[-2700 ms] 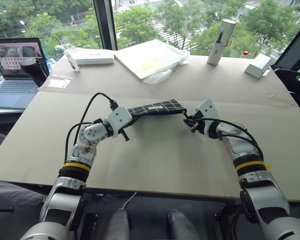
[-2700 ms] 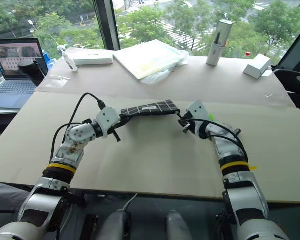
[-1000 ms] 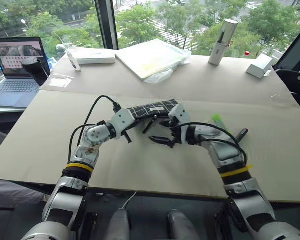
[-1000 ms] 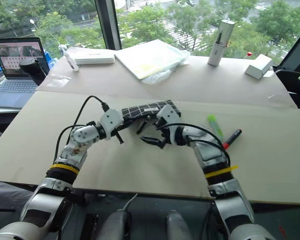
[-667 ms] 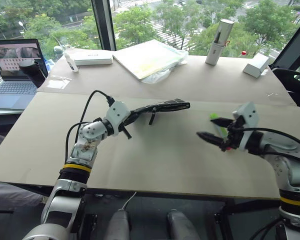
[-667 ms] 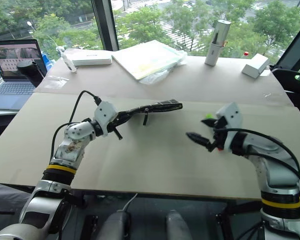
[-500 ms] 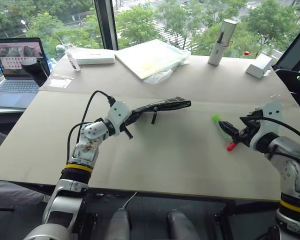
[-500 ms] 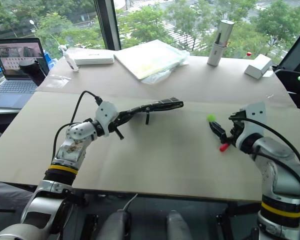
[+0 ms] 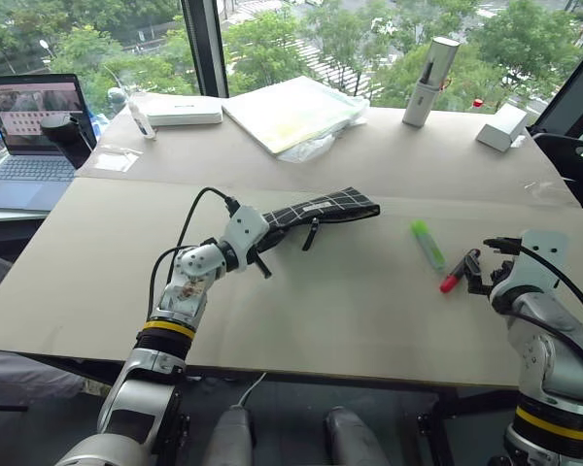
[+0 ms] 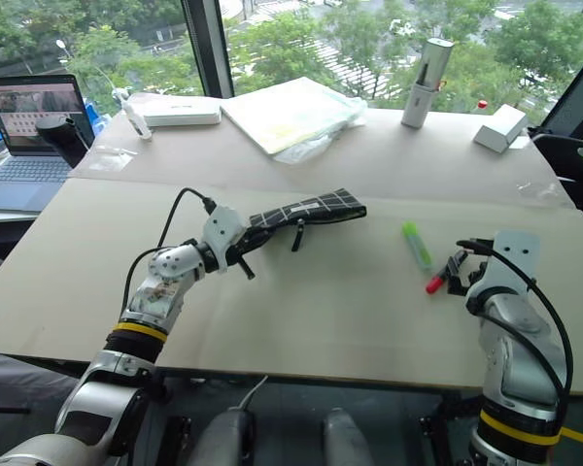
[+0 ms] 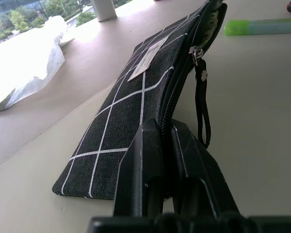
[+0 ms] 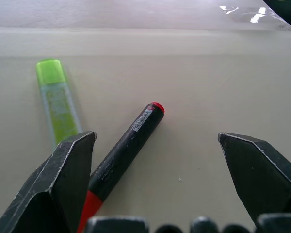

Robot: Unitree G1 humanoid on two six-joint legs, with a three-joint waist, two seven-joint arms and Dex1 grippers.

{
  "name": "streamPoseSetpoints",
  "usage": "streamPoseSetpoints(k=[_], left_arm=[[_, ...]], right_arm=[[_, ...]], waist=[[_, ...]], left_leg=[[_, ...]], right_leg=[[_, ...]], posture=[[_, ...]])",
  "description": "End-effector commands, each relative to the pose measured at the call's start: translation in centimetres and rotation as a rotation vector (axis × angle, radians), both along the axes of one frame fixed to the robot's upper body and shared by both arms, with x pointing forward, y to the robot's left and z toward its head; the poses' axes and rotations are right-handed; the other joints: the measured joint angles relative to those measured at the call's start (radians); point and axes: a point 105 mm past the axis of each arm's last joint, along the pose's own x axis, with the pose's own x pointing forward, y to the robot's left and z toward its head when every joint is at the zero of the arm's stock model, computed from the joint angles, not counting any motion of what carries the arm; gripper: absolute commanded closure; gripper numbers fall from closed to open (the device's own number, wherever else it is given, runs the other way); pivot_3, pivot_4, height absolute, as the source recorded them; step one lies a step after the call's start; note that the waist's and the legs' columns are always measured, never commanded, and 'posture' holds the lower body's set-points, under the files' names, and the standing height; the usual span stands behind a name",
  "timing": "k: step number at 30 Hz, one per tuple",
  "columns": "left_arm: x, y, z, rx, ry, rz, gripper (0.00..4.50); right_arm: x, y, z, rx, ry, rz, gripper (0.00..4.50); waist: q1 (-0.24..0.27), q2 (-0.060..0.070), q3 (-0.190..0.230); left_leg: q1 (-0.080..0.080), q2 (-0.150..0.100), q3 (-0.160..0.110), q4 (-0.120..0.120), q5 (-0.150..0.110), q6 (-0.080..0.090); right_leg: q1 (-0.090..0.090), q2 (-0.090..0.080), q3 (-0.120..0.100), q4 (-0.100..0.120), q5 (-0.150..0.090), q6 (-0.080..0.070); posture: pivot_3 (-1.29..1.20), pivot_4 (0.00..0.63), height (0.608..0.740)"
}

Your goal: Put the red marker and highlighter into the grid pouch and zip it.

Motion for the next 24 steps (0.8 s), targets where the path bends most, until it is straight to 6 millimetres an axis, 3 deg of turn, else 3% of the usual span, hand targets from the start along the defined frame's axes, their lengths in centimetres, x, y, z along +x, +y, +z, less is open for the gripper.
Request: streamPoseSetpoints(k=[1, 9, 15, 24], left_arm=[[-0.2, -0.5, 1.5, -0.020, -0.057, -0.012, 4.50], [-0.5, -0.2, 1.5, -0.035, -0.056, 0.006, 4.50], [-0.6, 0.1, 1.6, -0.039, -0.054, 0.020, 4.50], [-0.5, 0.2, 1.7, -0.036, -0.056, 0.026, 4.50]], right_arm=[[0.8, -1.1, 1.0, -0.006, -0.054, -0.089, 0.02], [1.8, -1.4, 1.0, -0.034, -0.057, -0.143, 0.02], [2.4, 0.2, -0.5, 0.041, -0.040, -0.136, 0.02], [1.6, -0.3, -1.9, 0.039, -0.008, -0.188, 0.02]], waist=[[0.000, 0.000, 0.000], [0.002, 0.000, 0.000], [-0.003, 0.000, 0.000], [-0.002, 0.000, 0.000]], left_leg=[[0.000, 0.000, 0.000, 0.000, 0.000, 0.000], [0.000, 0.000, 0.000, 0.000, 0.000, 0.000], [0.000, 0.000, 0.000, -0.001, 0.000, 0.000], [0.000, 0.000, 0.000, -0.001, 0.000, 0.000]], right_leg=[[0.000, 0.000, 0.000, 0.000, 0.000, 0.000], [0.000, 0.000, 0.000, 0.000, 0.000, 0.000], [0.000, 0.000, 0.000, 0.000, 0.000, 0.000], [0.000, 0.000, 0.000, 0.000, 0.000, 0.000]], posture=[[0.00, 0.150, 0.740], [0.00, 0.150, 0.740], [0.00, 0.150, 0.740], [0.00, 0.150, 0.740]])
